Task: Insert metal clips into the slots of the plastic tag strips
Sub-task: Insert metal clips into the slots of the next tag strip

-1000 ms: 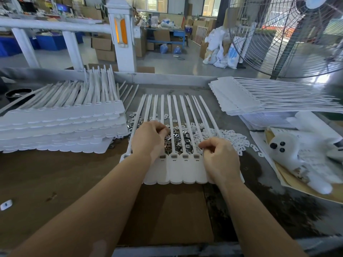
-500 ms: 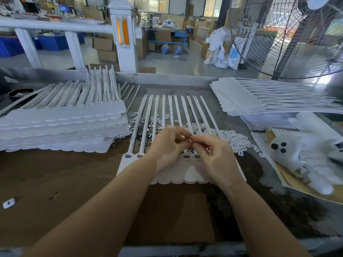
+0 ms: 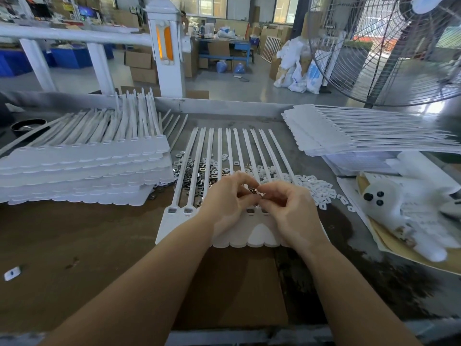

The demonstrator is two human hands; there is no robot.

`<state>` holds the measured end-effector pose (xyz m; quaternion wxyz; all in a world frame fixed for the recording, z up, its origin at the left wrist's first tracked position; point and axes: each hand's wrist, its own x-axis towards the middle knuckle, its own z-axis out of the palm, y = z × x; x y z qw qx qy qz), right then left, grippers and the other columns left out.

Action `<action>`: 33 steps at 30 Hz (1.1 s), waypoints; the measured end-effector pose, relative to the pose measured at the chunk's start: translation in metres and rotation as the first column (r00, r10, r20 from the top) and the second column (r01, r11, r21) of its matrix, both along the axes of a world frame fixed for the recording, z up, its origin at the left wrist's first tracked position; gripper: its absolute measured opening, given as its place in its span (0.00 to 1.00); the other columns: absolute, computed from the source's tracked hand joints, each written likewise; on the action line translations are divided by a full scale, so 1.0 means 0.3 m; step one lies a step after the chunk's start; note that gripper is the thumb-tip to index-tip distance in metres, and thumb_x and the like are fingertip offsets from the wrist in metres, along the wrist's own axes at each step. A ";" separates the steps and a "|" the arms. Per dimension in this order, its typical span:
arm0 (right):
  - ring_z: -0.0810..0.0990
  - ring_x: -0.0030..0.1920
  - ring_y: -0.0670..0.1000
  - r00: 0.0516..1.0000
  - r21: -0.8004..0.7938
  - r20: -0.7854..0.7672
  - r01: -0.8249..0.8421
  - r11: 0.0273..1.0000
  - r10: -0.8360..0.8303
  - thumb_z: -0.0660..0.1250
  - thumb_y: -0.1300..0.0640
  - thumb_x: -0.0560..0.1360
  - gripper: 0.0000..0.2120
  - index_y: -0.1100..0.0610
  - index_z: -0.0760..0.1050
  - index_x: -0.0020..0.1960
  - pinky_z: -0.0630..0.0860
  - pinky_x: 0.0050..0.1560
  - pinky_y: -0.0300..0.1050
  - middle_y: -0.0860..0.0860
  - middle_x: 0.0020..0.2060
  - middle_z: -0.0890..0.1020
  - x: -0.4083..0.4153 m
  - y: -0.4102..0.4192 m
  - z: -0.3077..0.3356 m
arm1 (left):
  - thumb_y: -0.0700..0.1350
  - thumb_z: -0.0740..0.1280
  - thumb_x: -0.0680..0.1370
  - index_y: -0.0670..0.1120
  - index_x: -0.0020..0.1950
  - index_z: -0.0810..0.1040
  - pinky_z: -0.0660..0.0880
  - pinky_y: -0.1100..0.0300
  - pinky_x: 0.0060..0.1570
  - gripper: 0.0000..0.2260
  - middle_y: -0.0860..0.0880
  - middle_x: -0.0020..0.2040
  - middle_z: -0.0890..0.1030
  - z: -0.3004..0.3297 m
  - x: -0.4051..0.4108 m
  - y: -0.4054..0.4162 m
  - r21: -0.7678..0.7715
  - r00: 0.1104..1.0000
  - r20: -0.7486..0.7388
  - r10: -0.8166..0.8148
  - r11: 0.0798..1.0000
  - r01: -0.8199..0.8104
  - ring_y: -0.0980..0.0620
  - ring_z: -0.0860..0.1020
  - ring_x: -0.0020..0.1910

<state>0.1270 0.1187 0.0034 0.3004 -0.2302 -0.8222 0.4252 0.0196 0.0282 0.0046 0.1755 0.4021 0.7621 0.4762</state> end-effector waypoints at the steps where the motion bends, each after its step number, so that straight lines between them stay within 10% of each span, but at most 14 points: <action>1: 0.81 0.47 0.48 1.000 -0.003 0.009 -0.003 1.000 0.003 0.69 0.66 0.72 0.09 0.58 0.80 0.51 0.77 0.51 0.43 0.51 0.43 0.83 0.000 0.002 0.000 | 0.45 0.69 0.75 0.50 0.54 0.77 0.75 0.57 0.47 0.08 0.51 0.43 0.82 -0.001 0.000 0.000 -0.003 1.000 -0.011 0.003 1.000 -0.003 0.52 0.80 0.44; 33: 0.80 0.45 0.42 0.976 0.117 0.216 -0.032 0.993 0.006 0.67 0.65 0.73 0.08 0.55 0.82 0.48 0.72 0.49 0.27 0.46 0.42 0.83 0.041 0.036 0.039 | 0.42 0.69 0.75 0.53 0.46 0.83 0.74 0.70 0.47 0.05 0.58 0.41 0.82 -0.007 0.009 -0.027 -0.030 0.984 -0.176 -0.032 0.999 0.027 0.62 0.79 0.43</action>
